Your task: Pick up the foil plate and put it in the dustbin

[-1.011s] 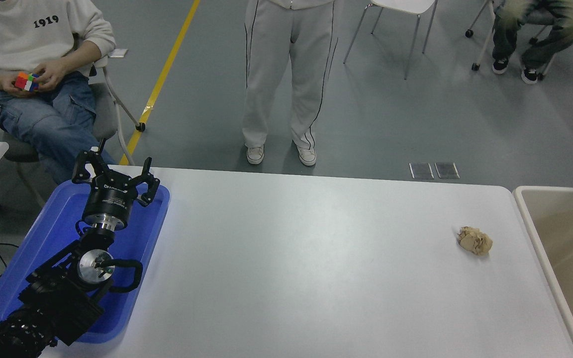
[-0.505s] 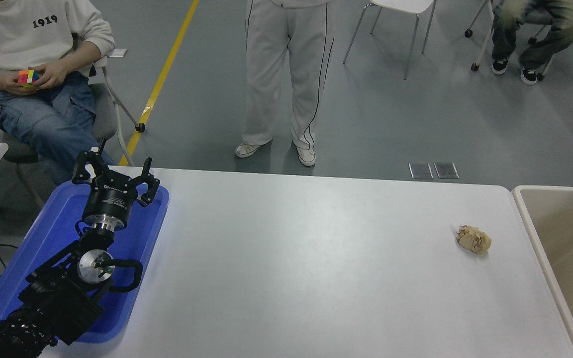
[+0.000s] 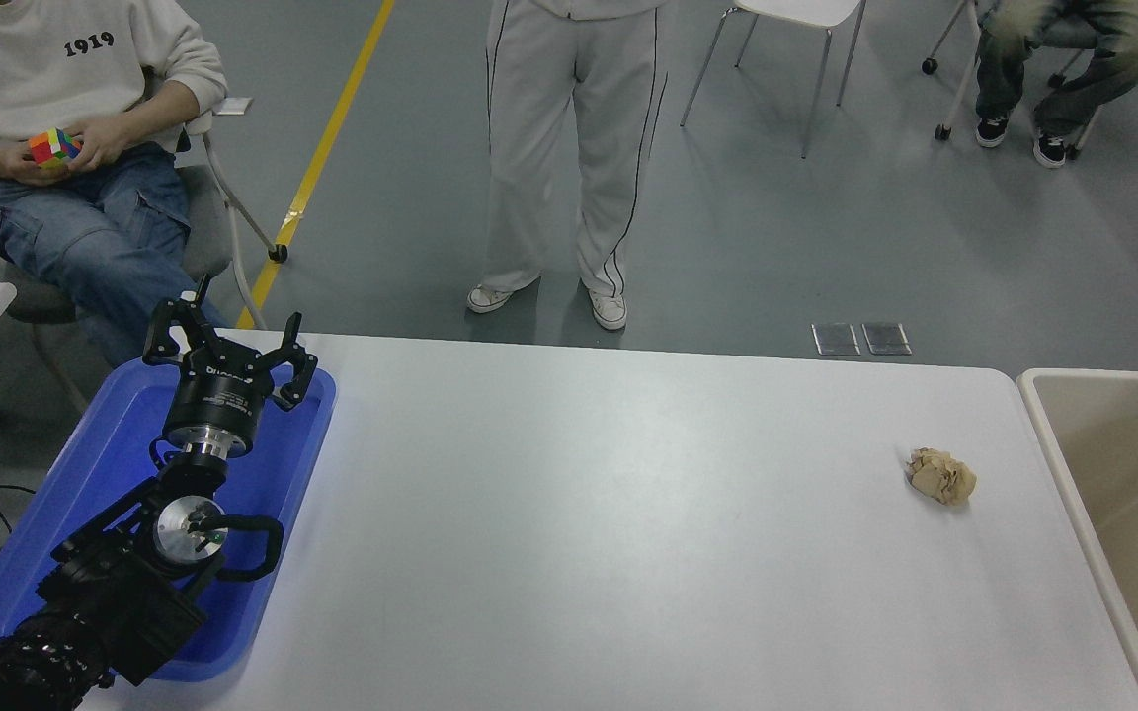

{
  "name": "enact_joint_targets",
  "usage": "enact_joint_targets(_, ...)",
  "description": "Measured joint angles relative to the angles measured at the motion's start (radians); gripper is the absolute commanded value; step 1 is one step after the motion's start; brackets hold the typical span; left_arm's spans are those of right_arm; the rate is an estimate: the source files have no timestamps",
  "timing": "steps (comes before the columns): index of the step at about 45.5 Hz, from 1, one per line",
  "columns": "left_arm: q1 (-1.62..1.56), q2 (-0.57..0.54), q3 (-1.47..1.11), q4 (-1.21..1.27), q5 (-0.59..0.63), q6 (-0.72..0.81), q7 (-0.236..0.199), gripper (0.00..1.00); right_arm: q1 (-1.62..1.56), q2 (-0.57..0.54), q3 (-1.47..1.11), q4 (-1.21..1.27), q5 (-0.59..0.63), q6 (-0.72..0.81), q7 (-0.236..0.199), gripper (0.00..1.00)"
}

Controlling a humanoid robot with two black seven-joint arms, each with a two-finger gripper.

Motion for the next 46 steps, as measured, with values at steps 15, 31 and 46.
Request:
enact_joint_targets(15, 0.000, 0.000, 0.000, 0.000, 0.000, 0.000, 0.000, 1.00, -0.003, 0.007, 0.010, 0.000, 0.000, -0.078, 0.001, 0.81)
enact_joint_targets(31, 0.000, 0.000, 0.000, 0.000, 0.000, 0.000, 0.001, 1.00, -0.005, 0.021, 0.013, -0.001, -0.001, -0.206, 0.002, 0.86)
enact_joint_targets(46, 0.000, 0.000, 0.000, 0.000, 0.000, 0.000, 0.001, 1.00, 0.005, 0.018, 0.015, 0.013, -0.001, -0.231, 0.003, 0.88)
